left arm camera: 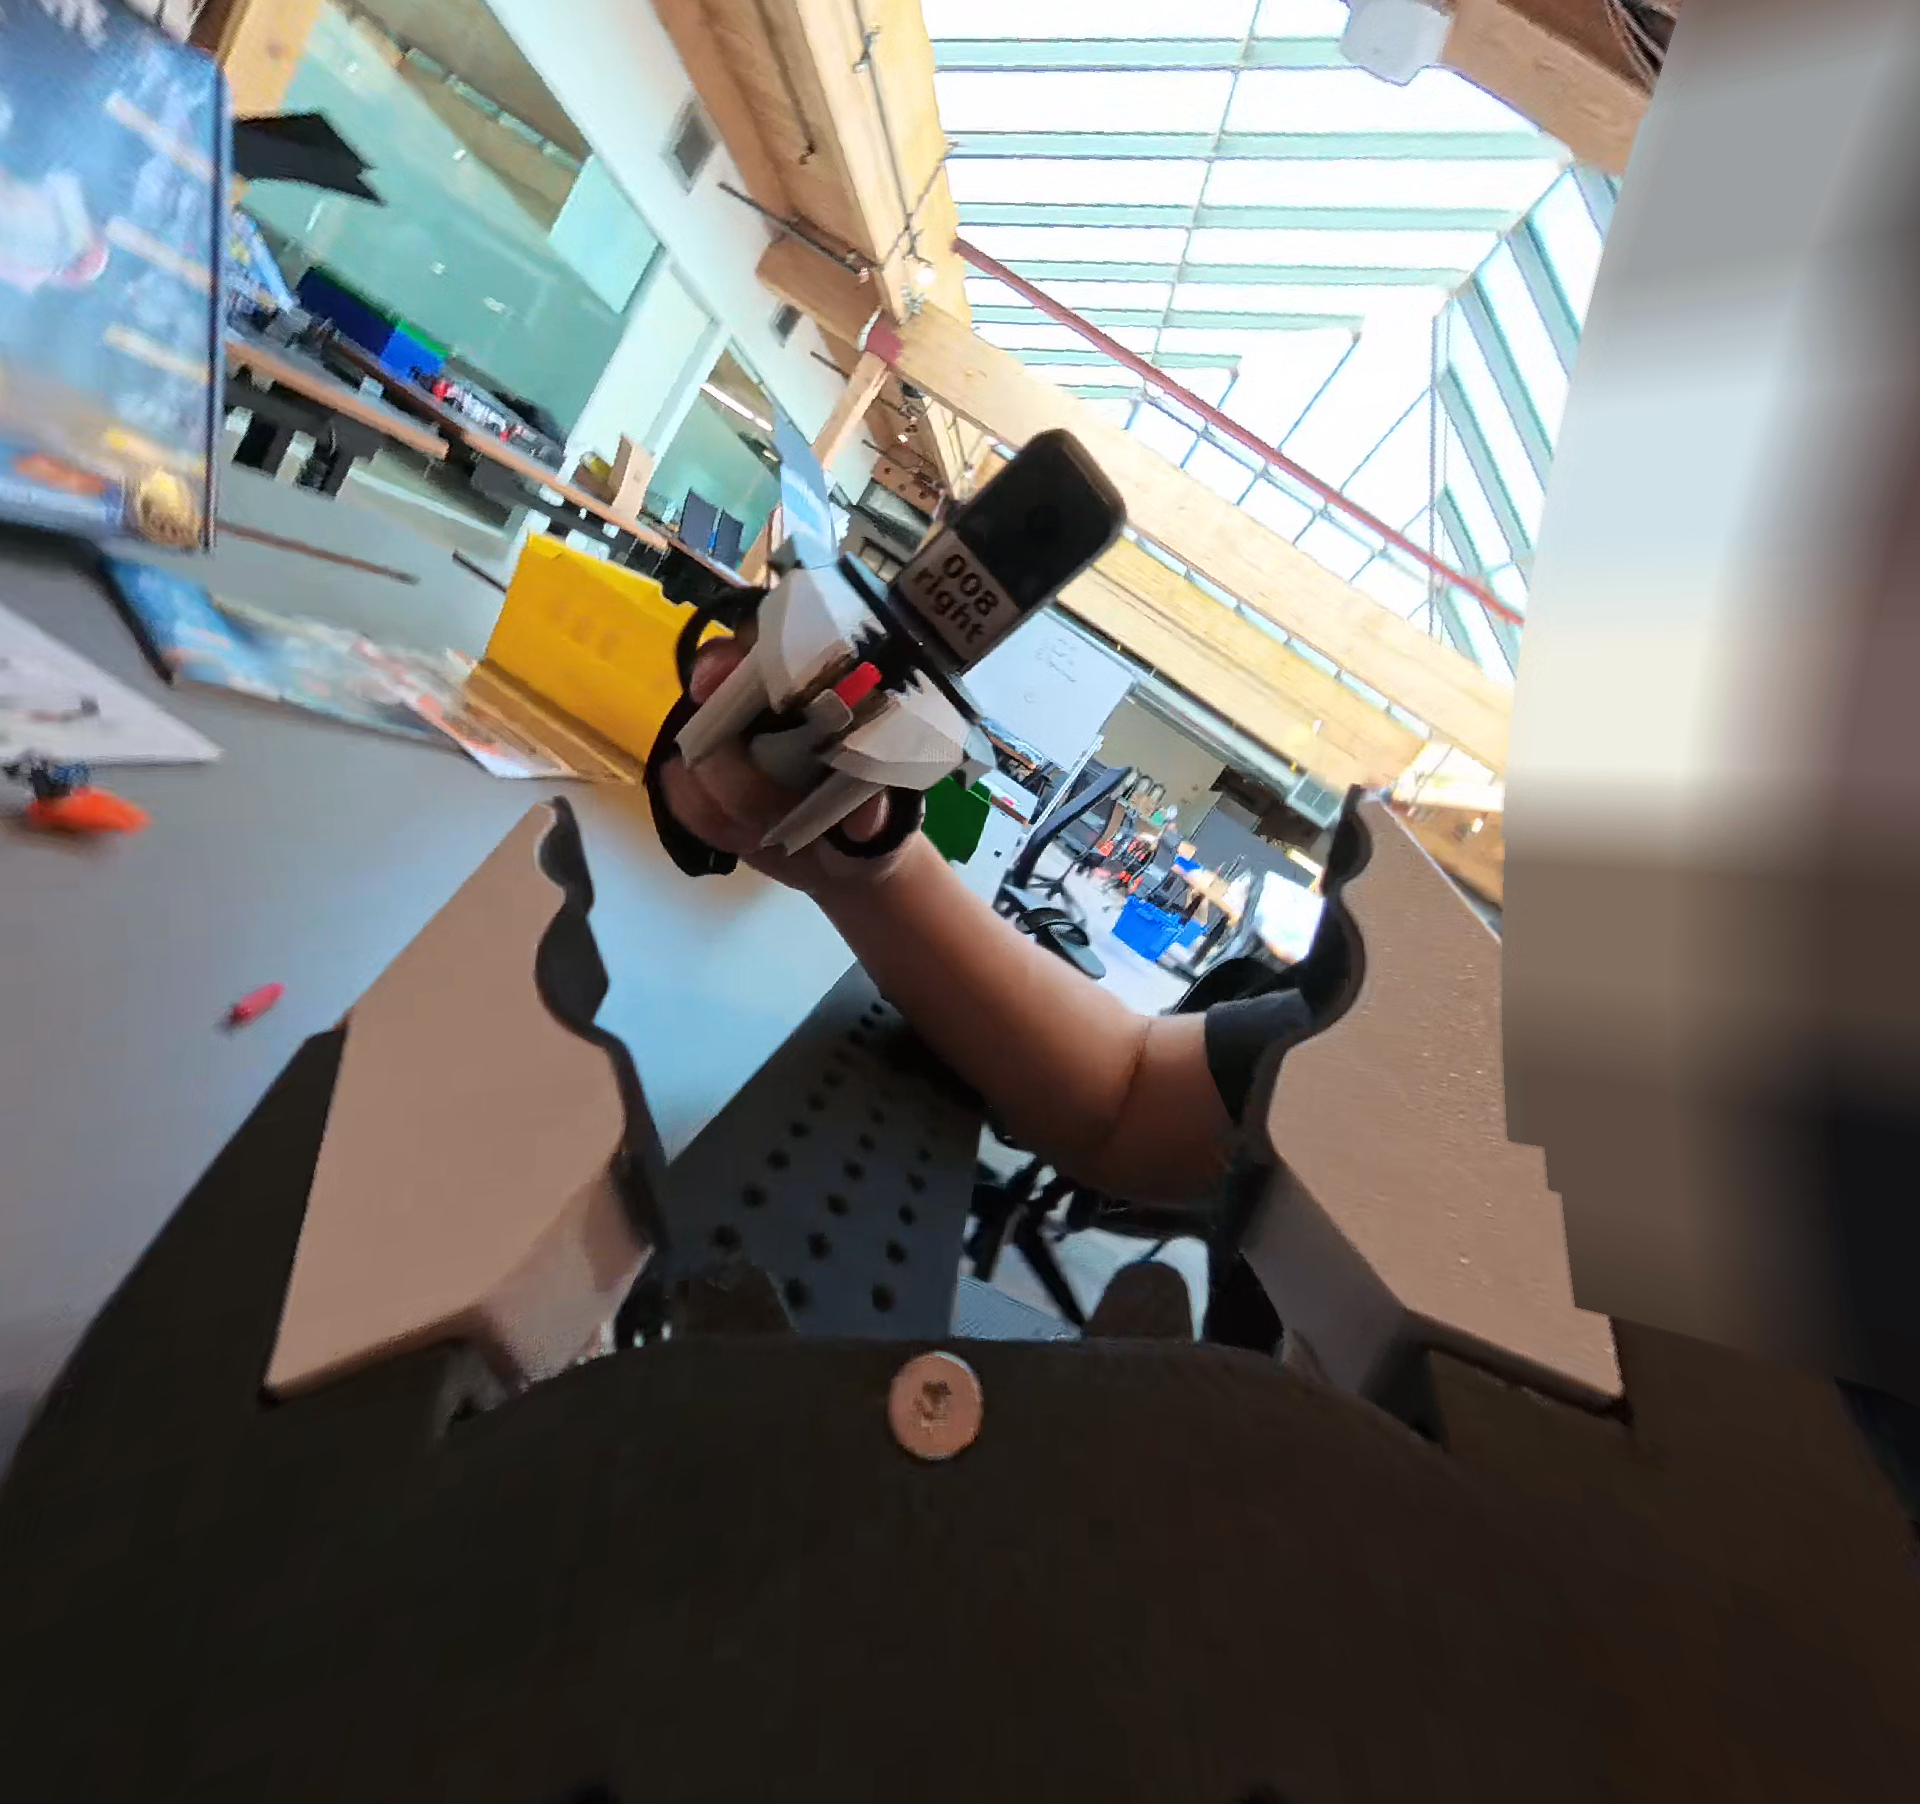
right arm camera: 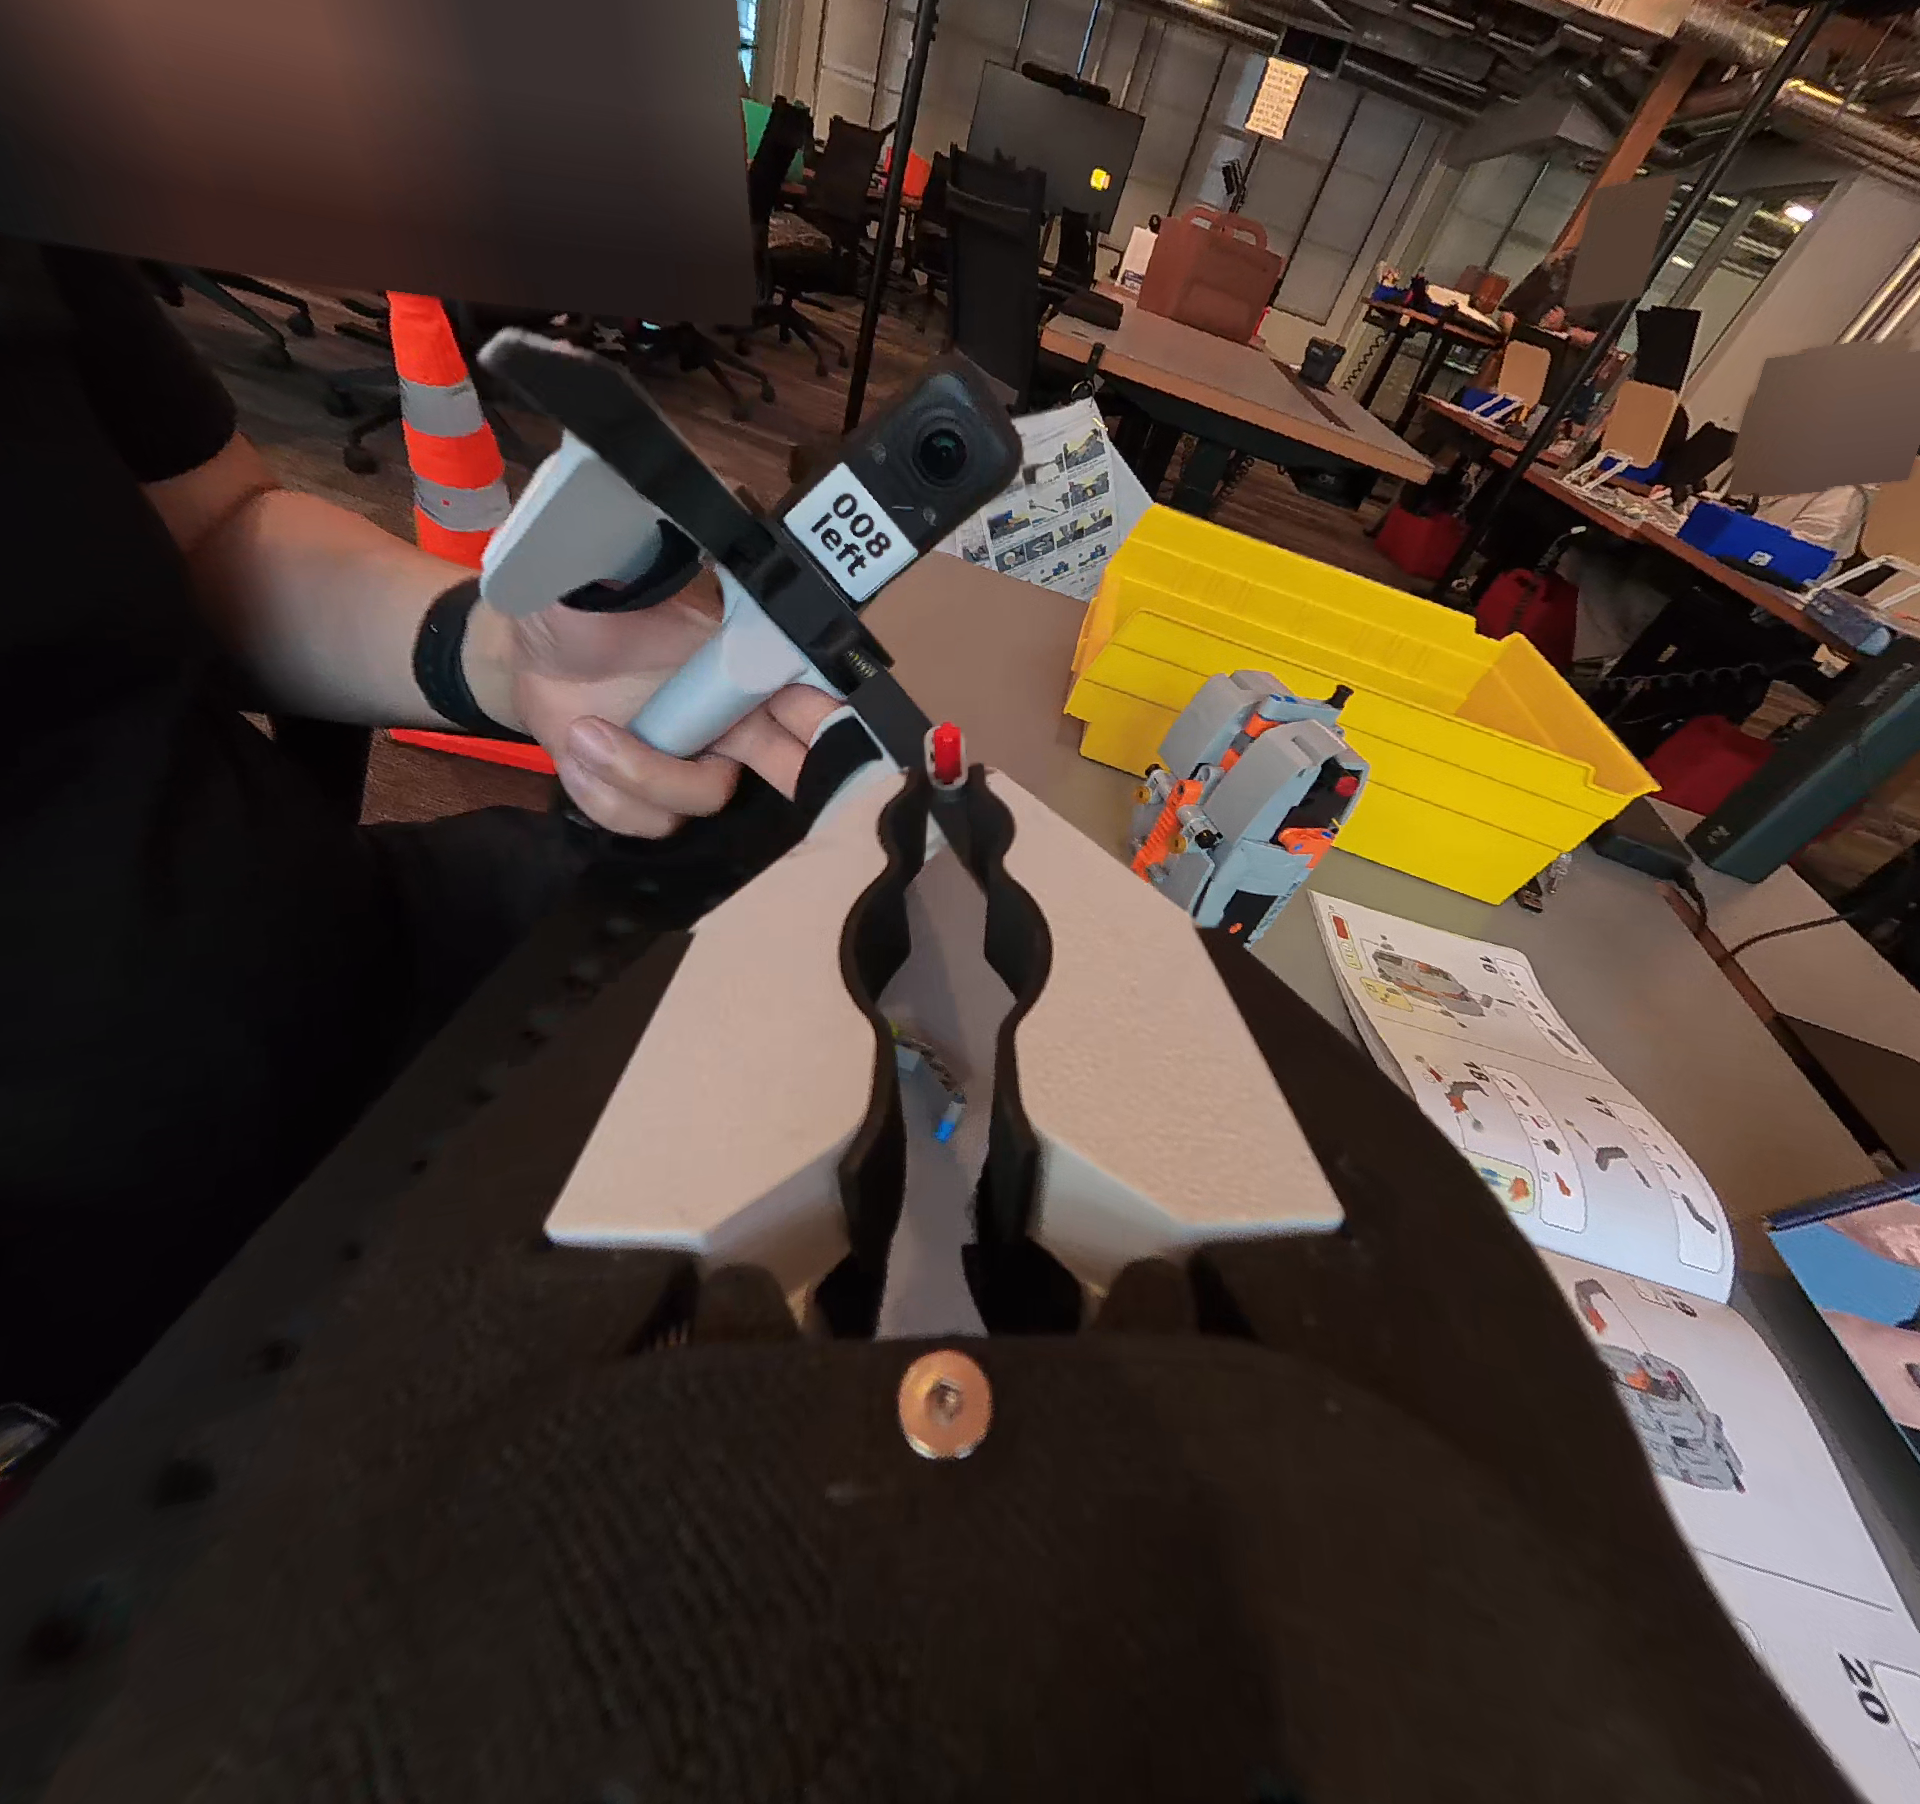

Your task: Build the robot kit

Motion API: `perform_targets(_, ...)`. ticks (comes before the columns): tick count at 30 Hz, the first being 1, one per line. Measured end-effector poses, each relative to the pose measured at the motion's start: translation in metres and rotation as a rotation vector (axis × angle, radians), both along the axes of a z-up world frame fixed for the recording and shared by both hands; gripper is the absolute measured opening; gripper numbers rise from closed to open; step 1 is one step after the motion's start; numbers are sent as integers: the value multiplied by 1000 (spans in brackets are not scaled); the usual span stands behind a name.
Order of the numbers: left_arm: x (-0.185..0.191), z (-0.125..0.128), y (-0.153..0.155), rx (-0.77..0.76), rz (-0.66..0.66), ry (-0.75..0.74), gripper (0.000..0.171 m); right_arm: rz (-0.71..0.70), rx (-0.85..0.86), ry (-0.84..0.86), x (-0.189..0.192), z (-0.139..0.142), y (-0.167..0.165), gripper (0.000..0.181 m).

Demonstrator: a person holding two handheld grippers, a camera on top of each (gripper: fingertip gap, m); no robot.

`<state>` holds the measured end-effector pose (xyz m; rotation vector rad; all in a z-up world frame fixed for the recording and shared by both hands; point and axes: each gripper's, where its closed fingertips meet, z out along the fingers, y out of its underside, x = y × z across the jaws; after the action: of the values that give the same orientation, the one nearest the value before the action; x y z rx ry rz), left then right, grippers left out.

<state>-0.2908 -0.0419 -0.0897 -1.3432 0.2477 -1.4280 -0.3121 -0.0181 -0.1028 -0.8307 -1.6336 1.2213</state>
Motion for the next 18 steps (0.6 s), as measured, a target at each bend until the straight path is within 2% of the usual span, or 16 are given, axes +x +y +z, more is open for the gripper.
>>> perform_targets(4,-6,-9,14,-271,-74,-201,149,3,-15,-97,-9,-26,12,7)
perform_targets(6,-9,-8,17,-342,-119,-290,151,48,-54,-151,-10,-38,12,7)
perform_targets(10,-12,-5,24,-413,-138,-371,154,101,-111,-221,-14,-54,9,7)
perform_targets(12,-15,-3,27,-447,-154,-427,153,85,-103,-242,-16,-59,12,7)
perform_targets(18,-22,-1,33,-491,-173,-538,150,78,-87,-264,-17,-62,14,7)
